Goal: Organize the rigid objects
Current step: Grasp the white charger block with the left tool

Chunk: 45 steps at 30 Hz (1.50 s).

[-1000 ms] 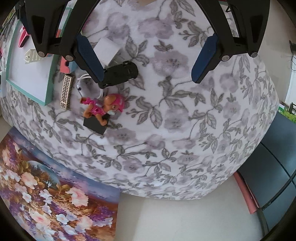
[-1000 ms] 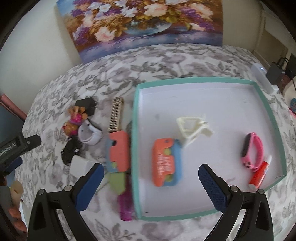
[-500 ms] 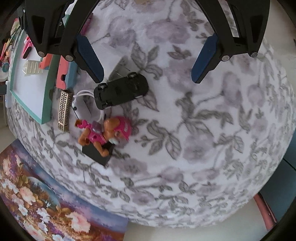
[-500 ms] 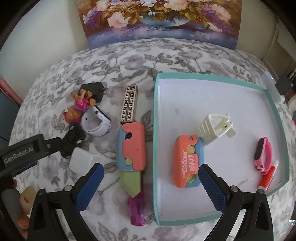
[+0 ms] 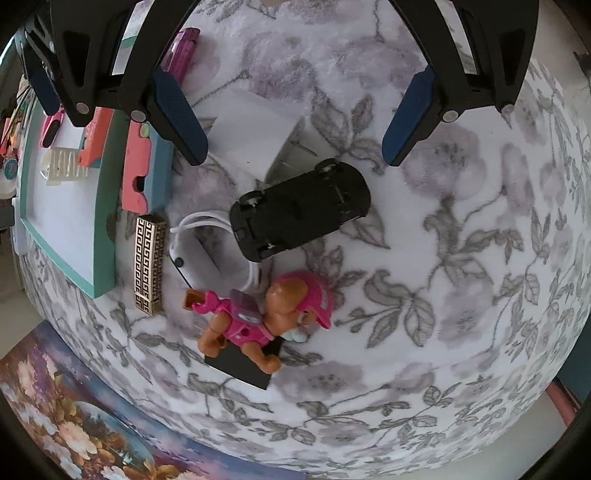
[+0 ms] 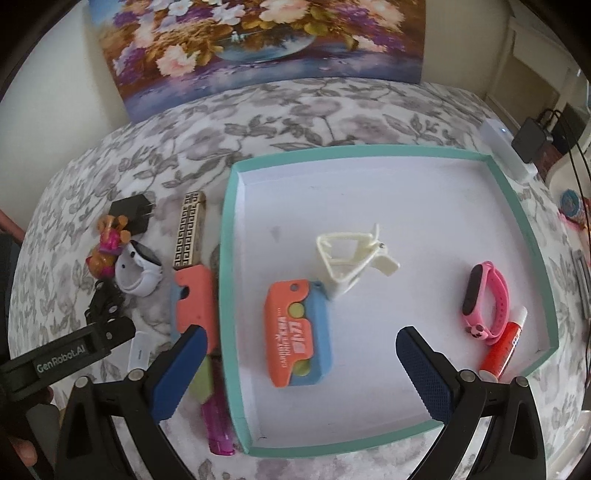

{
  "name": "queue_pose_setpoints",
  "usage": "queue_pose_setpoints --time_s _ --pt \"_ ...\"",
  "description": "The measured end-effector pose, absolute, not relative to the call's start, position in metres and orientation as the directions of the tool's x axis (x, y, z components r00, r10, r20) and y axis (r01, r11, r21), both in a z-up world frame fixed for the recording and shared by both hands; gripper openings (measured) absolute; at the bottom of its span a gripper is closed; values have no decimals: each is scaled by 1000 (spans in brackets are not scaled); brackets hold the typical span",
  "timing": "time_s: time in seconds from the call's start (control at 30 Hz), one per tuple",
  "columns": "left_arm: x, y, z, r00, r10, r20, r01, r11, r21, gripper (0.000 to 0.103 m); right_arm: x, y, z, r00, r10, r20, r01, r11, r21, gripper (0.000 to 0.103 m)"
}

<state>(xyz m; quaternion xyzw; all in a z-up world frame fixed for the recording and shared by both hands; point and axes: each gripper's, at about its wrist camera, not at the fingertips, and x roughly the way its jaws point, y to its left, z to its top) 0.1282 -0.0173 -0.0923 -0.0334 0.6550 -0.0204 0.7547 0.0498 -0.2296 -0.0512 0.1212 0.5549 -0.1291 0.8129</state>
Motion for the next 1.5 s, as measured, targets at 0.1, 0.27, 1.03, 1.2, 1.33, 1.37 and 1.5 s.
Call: queue_pose_setpoints --time_s 0.1,0.27,1.03,1.2,1.33,1.37,1.5 --pt "127 -27 -93 139 -67 -988 21 998 -65 96 49 -233 -52 349 -76 -934 353 934 56 103" --pt "128 -46 -99 129 -12 -992 75 997 -3 96 49 -234 -52 347 -71 -935 355 933 61 103" --pt "126 -63 -104 147 -49 -988 87 995 -36 65 49 -236 -58 325 -64 -944 352 934 58 103" --pt "125 -54 -74 188 -70 -980 67 996 -58 65 49 -236 -58 326 -64 -943 348 936 57 103" --pt "126 -44 -58 226 -80 -971 34 997 -75 64 50 -231 -55 342 -55 -938 323 945 62 103" --pt "126 -41 -55 234 -84 -969 24 996 -81 64 50 -229 -54 349 -47 -936 311 948 68 103" --pt "124 -20 -44 271 -94 -958 -24 994 -105 64 52 -217 -49 383 -23 -923 258 963 83 103"
